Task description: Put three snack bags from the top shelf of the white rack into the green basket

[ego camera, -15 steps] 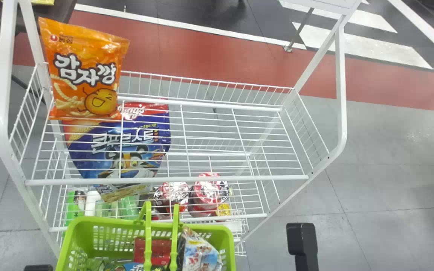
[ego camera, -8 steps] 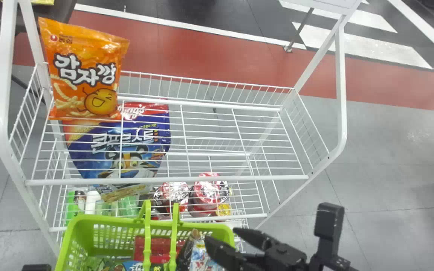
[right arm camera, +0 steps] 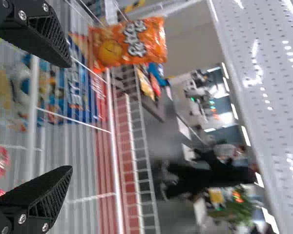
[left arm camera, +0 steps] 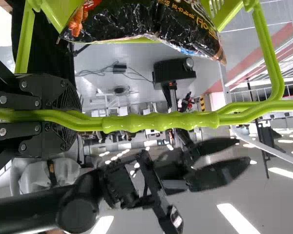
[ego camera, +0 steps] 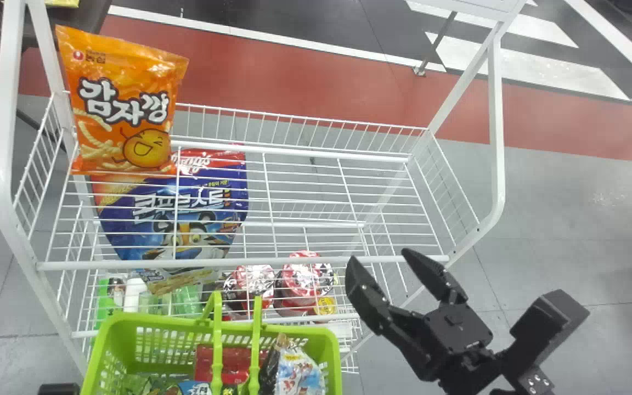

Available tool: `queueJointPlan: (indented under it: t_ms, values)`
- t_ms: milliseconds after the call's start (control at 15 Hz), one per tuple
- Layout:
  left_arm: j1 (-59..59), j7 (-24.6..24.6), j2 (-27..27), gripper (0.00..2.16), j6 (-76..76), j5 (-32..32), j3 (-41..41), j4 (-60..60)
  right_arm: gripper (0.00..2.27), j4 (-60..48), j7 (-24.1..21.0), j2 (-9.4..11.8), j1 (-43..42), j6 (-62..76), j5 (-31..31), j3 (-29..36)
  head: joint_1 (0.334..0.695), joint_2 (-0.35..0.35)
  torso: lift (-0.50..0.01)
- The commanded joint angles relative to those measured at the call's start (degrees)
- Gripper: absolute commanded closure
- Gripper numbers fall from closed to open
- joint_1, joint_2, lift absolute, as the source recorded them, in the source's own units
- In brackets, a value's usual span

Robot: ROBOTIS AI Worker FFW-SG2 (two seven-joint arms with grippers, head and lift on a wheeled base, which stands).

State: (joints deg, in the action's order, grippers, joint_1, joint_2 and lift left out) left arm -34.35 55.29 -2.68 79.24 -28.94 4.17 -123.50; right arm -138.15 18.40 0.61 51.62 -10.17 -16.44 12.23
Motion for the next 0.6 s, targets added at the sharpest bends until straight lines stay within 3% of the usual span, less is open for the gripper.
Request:
queueJointPlan:
  t_ms: [0,267,533]
  values:
    - [0.1,0.0,0.0,2.15,-0.2,0.3,0.2,0.5,0.07,-0.3,-6.1,0.0,0.1,2.3,5.9,-4.5,0.695,-0.350,0.000]
    - [0.1,0.1,0.0,2.15,-0.4,0.3,0.1,0.8,0.07,0.8,-11.4,0.4,0.1,9.0,13.5,-8.8,0.695,-0.350,0.000]
    - [0.2,0.1,0.0,2.15,-0.4,0.3,0.1,1.0,0.07,0.7,-8.6,0.4,0.4,9.3,11.4,-8.2,0.695,-0.350,0.000]
